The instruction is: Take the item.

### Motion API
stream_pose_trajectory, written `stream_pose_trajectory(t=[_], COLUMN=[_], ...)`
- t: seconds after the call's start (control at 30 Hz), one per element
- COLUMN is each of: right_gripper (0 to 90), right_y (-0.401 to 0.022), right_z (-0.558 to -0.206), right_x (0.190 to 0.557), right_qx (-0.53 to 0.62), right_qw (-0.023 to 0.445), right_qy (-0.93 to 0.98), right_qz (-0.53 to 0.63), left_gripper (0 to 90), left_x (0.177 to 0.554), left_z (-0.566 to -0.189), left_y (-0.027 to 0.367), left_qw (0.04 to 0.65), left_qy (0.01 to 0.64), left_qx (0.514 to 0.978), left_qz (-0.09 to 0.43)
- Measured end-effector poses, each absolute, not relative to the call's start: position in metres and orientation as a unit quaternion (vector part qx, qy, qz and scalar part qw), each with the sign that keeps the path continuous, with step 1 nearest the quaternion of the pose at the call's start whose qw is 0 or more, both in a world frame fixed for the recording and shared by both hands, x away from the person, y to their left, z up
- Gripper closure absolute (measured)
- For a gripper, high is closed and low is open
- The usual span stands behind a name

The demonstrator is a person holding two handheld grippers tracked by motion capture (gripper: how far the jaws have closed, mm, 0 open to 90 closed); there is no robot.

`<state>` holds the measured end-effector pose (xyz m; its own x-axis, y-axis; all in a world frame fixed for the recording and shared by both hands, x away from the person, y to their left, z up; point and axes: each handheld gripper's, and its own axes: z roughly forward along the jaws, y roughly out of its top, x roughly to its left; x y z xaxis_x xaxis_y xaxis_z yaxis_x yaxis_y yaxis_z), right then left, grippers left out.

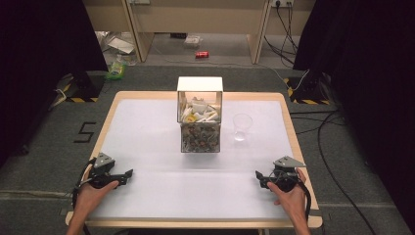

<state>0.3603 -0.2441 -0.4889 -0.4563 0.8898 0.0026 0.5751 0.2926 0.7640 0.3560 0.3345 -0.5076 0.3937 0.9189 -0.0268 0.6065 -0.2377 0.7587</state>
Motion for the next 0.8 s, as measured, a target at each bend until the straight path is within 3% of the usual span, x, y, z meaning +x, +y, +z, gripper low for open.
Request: stream_pose_trajectory(t=[0.4,0.8], right_gripper=[15.9,24.1], right_y=[-0.234,-0.205], right_z=[-0.468,-0.413], right_x=[0.359,0.369], right_qx=[0.452,0.398], right_qw=[0.238,0.264], right_qy=[0.760,0.748], right_qz=[0.401,0.460], left_gripper=[15.0,15.0], left_x=[0.356,0.356], left_z=[-0.508,-0.508], left_y=[0.335,0.334], left_qw=[0.355,0.355], left_qy=[0.505,0.505], left_qx=[0.755,0.755], left_qz=[0.220,0.220])
